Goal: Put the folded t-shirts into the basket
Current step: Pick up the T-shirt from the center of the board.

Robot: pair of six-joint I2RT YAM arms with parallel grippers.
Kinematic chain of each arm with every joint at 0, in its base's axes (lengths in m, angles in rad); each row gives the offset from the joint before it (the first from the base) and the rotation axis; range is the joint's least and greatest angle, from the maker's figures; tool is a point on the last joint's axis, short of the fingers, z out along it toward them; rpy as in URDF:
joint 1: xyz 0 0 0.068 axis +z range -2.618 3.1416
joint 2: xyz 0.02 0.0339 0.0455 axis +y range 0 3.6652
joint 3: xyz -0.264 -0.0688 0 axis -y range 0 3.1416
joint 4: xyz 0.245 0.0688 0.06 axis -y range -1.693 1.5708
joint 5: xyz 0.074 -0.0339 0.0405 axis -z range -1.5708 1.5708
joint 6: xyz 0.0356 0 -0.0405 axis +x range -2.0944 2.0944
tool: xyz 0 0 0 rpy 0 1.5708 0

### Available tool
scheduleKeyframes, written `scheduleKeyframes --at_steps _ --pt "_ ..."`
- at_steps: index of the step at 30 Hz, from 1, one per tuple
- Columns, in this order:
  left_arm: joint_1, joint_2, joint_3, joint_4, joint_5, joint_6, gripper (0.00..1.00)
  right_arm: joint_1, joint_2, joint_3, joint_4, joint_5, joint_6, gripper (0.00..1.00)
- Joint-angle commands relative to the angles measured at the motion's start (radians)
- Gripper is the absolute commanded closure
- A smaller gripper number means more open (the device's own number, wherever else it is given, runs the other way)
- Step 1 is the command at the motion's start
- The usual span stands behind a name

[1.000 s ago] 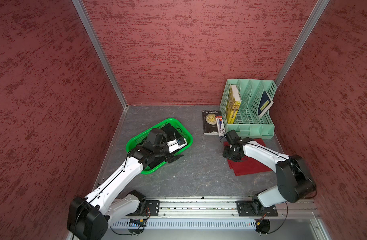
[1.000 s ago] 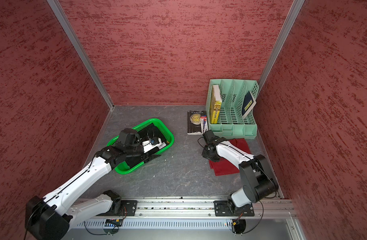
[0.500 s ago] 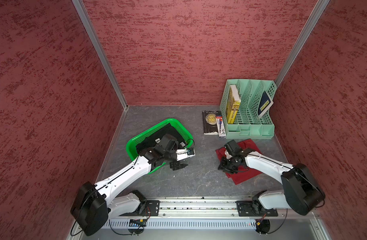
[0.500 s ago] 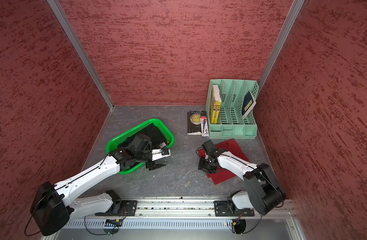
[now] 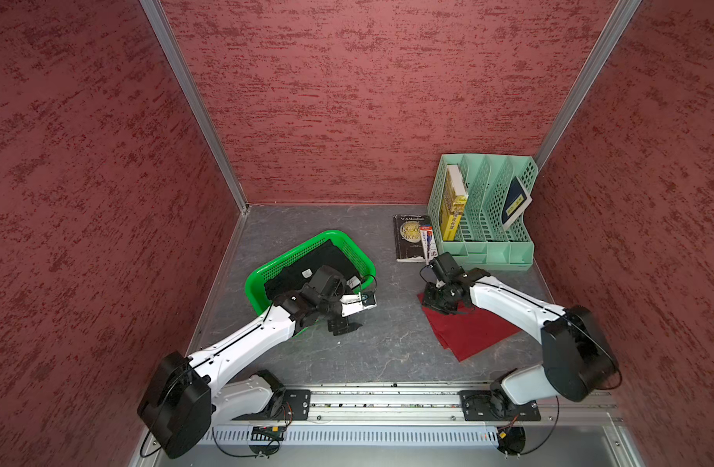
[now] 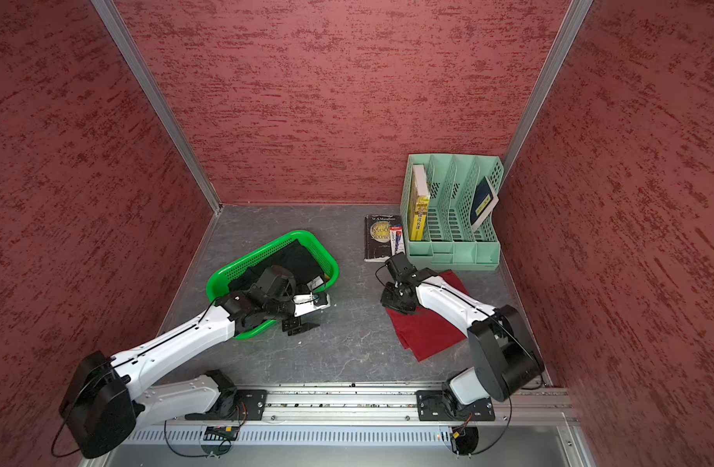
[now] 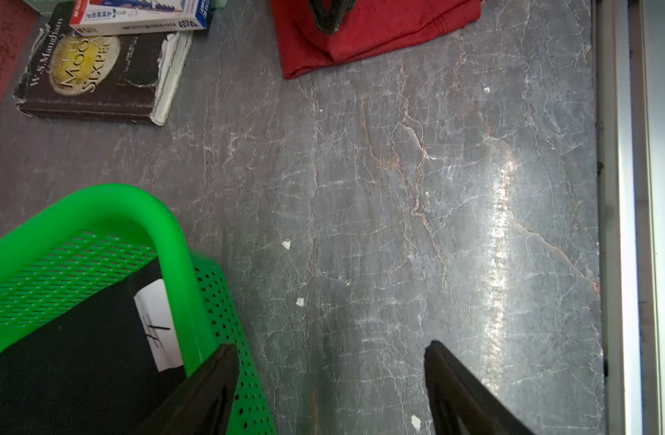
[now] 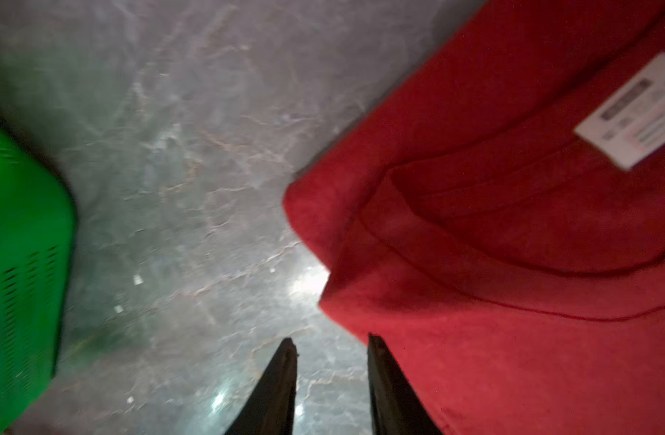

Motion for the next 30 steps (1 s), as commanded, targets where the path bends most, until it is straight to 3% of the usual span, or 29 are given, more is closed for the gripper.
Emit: scheduleKeyframes --at_steps 1,3,8,14,19,22,26,30 --pt "-0.011 0.006 -0.001 0.022 0.003 -0.015 0.19 -0.001 0.016 -0.034 0.001 0.061 -0.001 0.66" --pt "-0.02 0.012 0.0 0.023 0.01 -0.026 0.19 0.008 0.037 -0.056 0.005 0.016 -0.035 0.66" --pt "-0.036 0.043 -0.005 0.037 0.035 -0.069 0.2 0.102 0.11 -0.106 0.053 -0.233 -0.098 0.67" --pt "-0.044 0.096 0.003 0.0 0.101 -0.125 0.2 0.32 -0.034 -0.198 0.228 -0.352 0.089 0.67" --pt "-0.078 0.148 0.025 0.01 0.109 -0.151 0.17 0.389 -0.136 -0.227 0.392 -0.409 0.236 0.63" --pt "-0.161 0.229 0.076 -0.018 0.101 -0.159 0.12 0.377 -0.189 -0.172 0.304 -0.296 0.255 0.55" --pt "-0.275 0.376 0.182 -0.101 0.095 -0.216 0.1 0.302 -0.26 -0.027 -0.076 0.0 0.262 0.5" --pt "-0.301 0.499 0.232 -0.092 0.122 -0.304 0.1 0.22 -0.384 0.002 -0.308 0.223 0.361 0.48"
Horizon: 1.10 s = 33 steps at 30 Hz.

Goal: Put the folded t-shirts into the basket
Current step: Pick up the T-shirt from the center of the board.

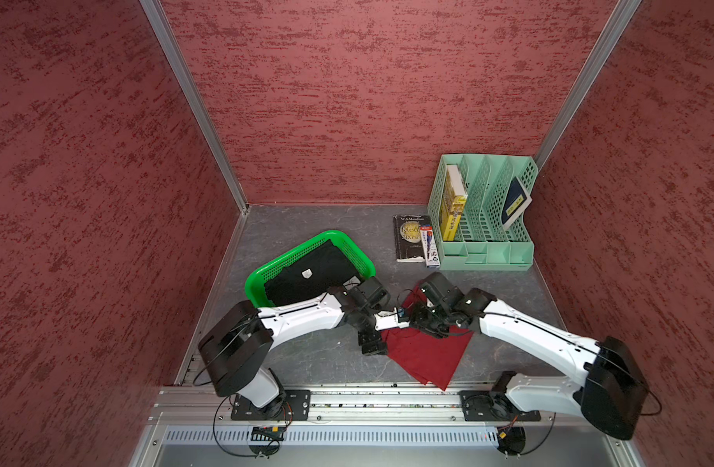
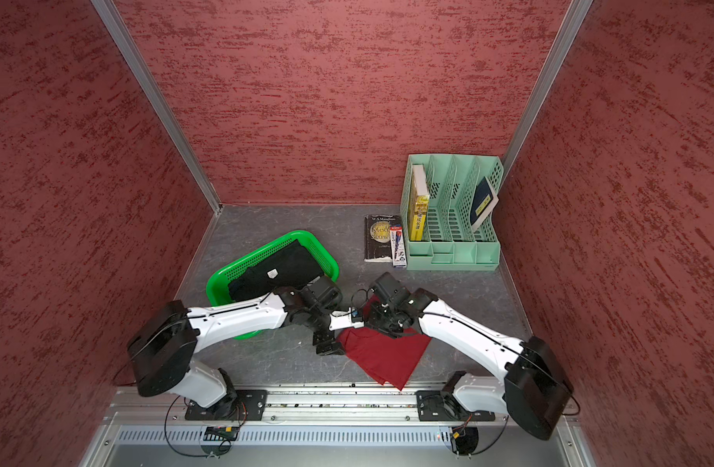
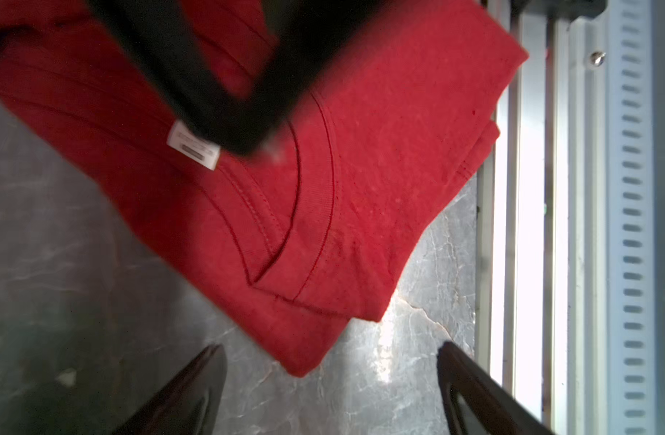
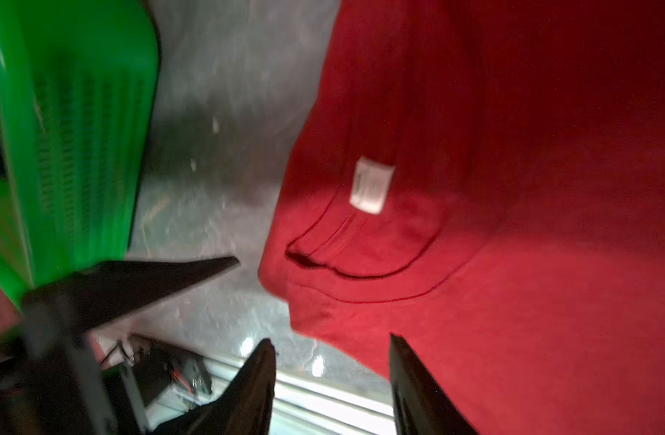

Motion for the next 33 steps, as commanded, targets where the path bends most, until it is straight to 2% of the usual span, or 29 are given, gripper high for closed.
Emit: scheduleKeyframes --at_steps 1,7,12,20,24,29,33 --pt "-0.022 0.073 0.018 -0.019 0.043 -0.093 0.09 -0.053 -0.125 0.036 -0.241 0.265 0.102 0.48" --pt "0.011 0.06 0.012 0.06 0.049 -0.152 0.06 -0.204 -0.338 -0.001 -0.398 0.352 0.132 0.47" --pt "0.05 0.067 0.037 0.089 0.073 -0.259 0.04 -0.259 -0.395 0.033 -0.471 0.396 0.136 0.47" --pt "0.043 0.093 0.024 0.117 0.026 -0.419 0.03 -0.279 -0.271 0.113 -0.432 0.315 0.083 0.48" --pt "0.032 0.102 0.032 0.074 0.057 -0.46 0.04 -0.28 -0.218 0.137 -0.407 0.283 0.062 0.47" --pt "0.048 0.071 0.018 0.073 -0.036 -0.536 0.03 -0.281 -0.135 0.192 -0.417 0.275 0.048 0.47" --pt "0.047 0.11 0.016 0.072 -0.047 -0.549 0.05 -0.286 -0.069 0.215 -0.394 0.264 0.046 0.47"
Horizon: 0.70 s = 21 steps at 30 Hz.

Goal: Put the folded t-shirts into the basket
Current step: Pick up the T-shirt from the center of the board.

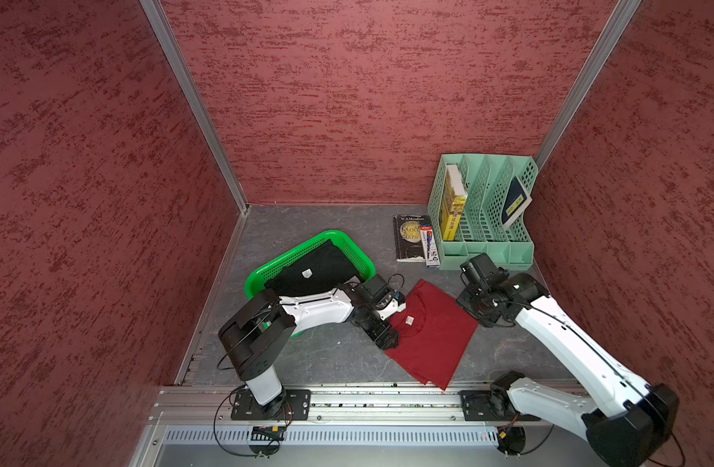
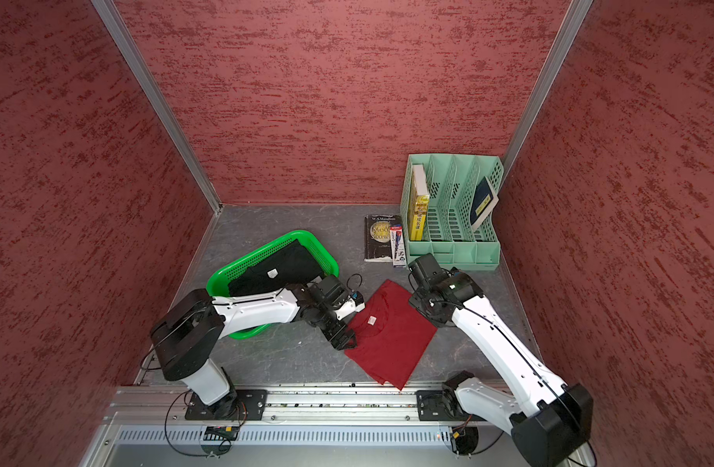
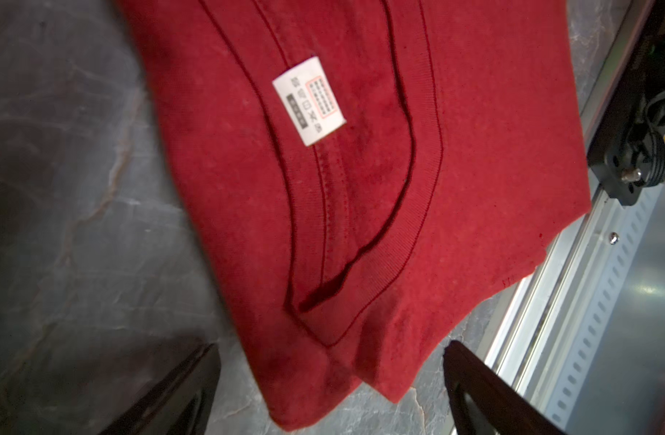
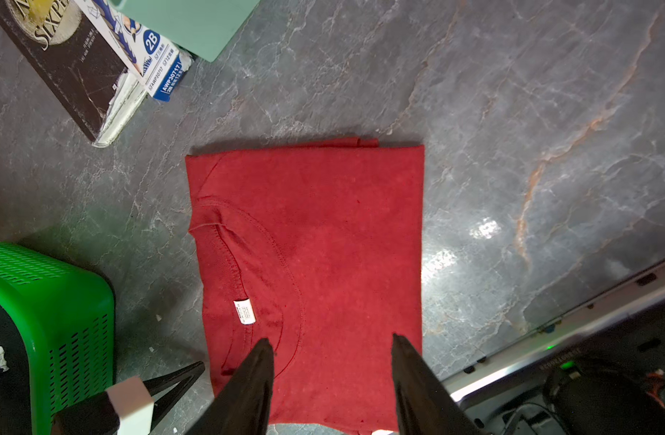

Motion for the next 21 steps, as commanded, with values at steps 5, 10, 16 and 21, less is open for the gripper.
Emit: scheduleKeyframes --at_steps 5,10,16,21 --pt "-0.003 0.102 0.007 0.008 -0.014 -0.041 0.13 -0.026 0.129 0.054 0.075 -0.052 -0.026 0.45" --pt "0.001 0.136 0.042 -0.008 0.022 -0.03 0.47 -0.066 0.272 0.098 0.151 -0.155 -0.079 0.45" --pt "0.036 0.116 0.088 -0.049 0.115 0.021 0.96 -0.075 0.5 0.215 0.148 -0.215 -0.145 0.35" --pt "0.08 0.073 0.082 -0.045 0.127 0.05 1.0 -0.074 0.66 0.309 0.156 -0.317 -0.185 0.29"
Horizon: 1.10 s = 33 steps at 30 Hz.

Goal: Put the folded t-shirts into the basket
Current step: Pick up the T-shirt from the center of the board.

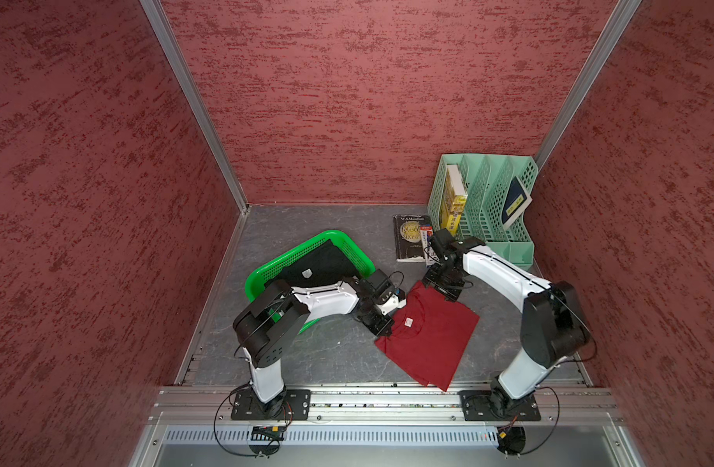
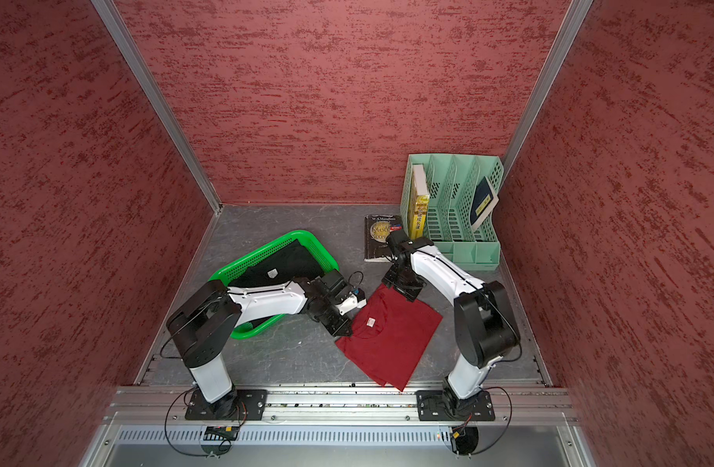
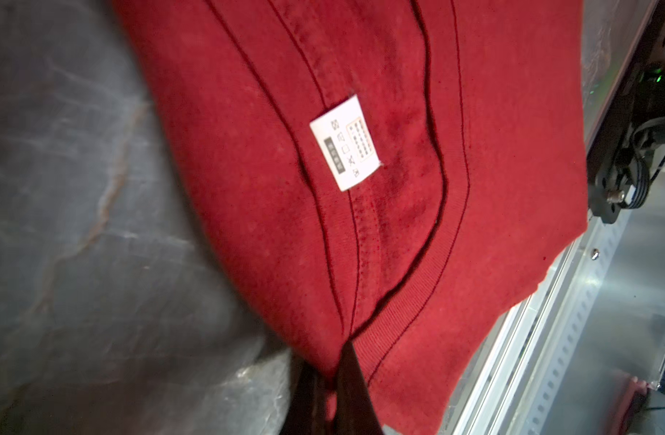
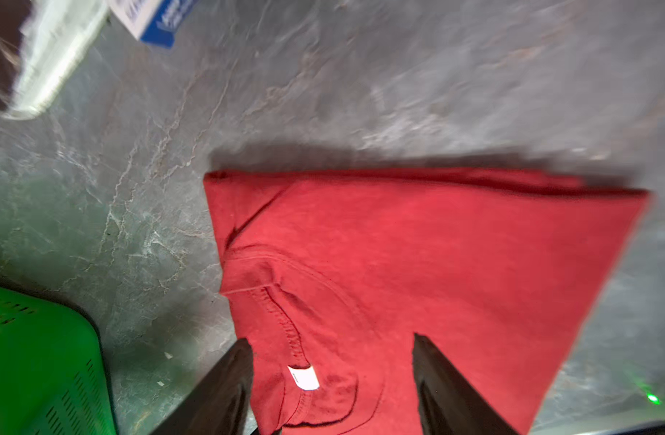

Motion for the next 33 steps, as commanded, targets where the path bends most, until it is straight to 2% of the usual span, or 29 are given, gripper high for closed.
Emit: scheduleKeyframes --at_steps 1,8,17,25,30,33 --pt "0.022 -0.042 0.01 -0.013 0.033 0.038 1.0 -0.005 0.068 0.069 0.001 -0.086 -0.047 0.28" --pt "0.015 -0.116 -0.009 0.005 0.003 0.088 1.0 0.003 0.171 0.158 -0.021 -0.139 -0.051 0.26" --pt "-0.057 -0.21 -0.04 0.041 -0.103 0.174 1.0 0.02 0.284 0.259 -0.058 -0.164 -0.061 0.26" --pt "-0.08 -0.222 -0.049 0.05 -0.131 0.207 1.0 0.04 0.439 0.389 -0.116 -0.186 -0.115 0.31" --pt "-0.079 -0.228 -0.055 0.053 -0.16 0.232 1.0 0.043 0.524 0.458 -0.169 -0.185 -0.142 0.39" --pt "-0.073 -0.24 -0.062 0.049 -0.178 0.252 1.0 0.044 0.54 0.464 -0.182 -0.208 -0.157 0.56"
